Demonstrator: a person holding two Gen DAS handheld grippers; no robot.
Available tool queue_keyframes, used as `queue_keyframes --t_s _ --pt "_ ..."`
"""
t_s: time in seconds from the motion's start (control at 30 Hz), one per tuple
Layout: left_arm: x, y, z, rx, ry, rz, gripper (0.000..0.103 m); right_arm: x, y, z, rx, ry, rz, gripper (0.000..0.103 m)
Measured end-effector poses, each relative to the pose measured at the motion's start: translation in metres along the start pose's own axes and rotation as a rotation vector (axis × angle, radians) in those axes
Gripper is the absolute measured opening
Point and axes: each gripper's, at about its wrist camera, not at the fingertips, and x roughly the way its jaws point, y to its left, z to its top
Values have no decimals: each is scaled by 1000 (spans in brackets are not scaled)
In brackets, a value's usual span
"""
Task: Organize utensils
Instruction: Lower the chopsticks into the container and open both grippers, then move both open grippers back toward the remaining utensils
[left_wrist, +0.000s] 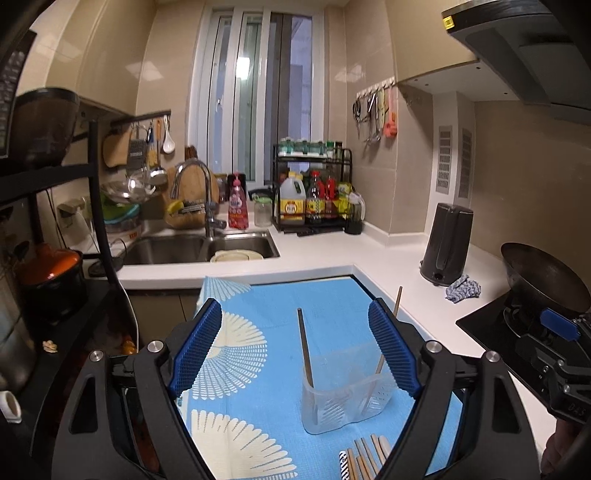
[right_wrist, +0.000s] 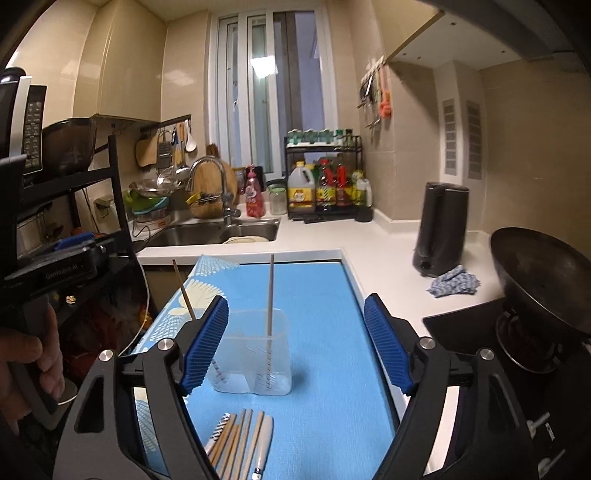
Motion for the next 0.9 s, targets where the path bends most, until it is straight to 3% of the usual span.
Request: queue_keyframes --t_s 0.13,0.33,0.6,0.77,0.9 --pt "-24 -5 -16 5 -34 14 80 -18 -2 -31 25 -1 -3 75" --pt "-46 -13 -65 3 -27 16 80 -31 -9 -83 89 -8 -35 75" --pt "-51 -15 -128 -28 112 -17 75 -25 -20 -126 125 84 -40 72" --pt "-44 -6 -155 -80 203 -18 67 -20 -17 -143 112 147 -14 68" --pt "-44 -4 -170 -87 231 -2 64 -22 -17 -155 109 168 -5 66"
